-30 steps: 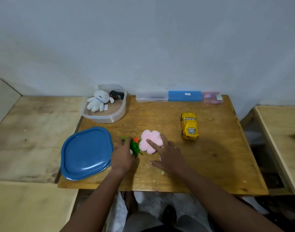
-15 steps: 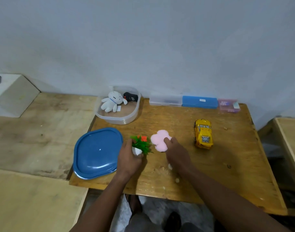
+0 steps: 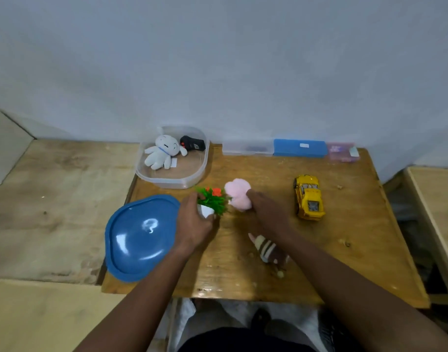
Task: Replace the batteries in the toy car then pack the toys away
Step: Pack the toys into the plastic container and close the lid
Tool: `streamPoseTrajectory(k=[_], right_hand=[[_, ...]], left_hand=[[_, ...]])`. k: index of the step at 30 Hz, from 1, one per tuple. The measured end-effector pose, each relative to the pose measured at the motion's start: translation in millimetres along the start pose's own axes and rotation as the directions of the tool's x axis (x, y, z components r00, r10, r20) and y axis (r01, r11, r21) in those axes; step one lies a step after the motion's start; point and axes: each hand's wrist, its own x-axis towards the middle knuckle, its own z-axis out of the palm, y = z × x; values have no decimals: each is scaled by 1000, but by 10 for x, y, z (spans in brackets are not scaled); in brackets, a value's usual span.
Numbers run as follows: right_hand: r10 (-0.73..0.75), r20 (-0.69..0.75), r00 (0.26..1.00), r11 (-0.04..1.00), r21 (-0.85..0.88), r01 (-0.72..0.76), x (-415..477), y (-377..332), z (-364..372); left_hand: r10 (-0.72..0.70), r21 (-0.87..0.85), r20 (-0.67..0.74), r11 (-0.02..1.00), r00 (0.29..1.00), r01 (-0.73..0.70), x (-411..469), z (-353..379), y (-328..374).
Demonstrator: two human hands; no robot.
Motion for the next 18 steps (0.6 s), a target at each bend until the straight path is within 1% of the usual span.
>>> streamPoseTrajectory(k=[4,7,10,11,14,16,18], right_hand=[[20,-61,998,997,-67,-24,-538,215,54],[28,-26,999,992,-121,-31,-860,323,256],[74,-20,997,987,-144,-76,-1004,334,396],[70,-21,997,985,-154,-73,-1021,331,409],[27,44,999,980,-197,-18,-969,355,398],[42,42,998,990,-135,-37,-873,366,372],[113,-17,993,993,-30,-113,-735,323,333]], left_hand=[[-43,2,-7,999,999,43,-252,255,46],[-73,21,-12,997,997,74,-434,361,68],[-84,47,-2,995,996,84,-566,404,47],[-85,53,-4,995,996,85,-600,405,46],[-85,50,-14,995,996,86,-678,382,55],[-88,47,-31,995,996,90,-688,341,71],[-75,40,-57,996,996,77,-654,268,85]])
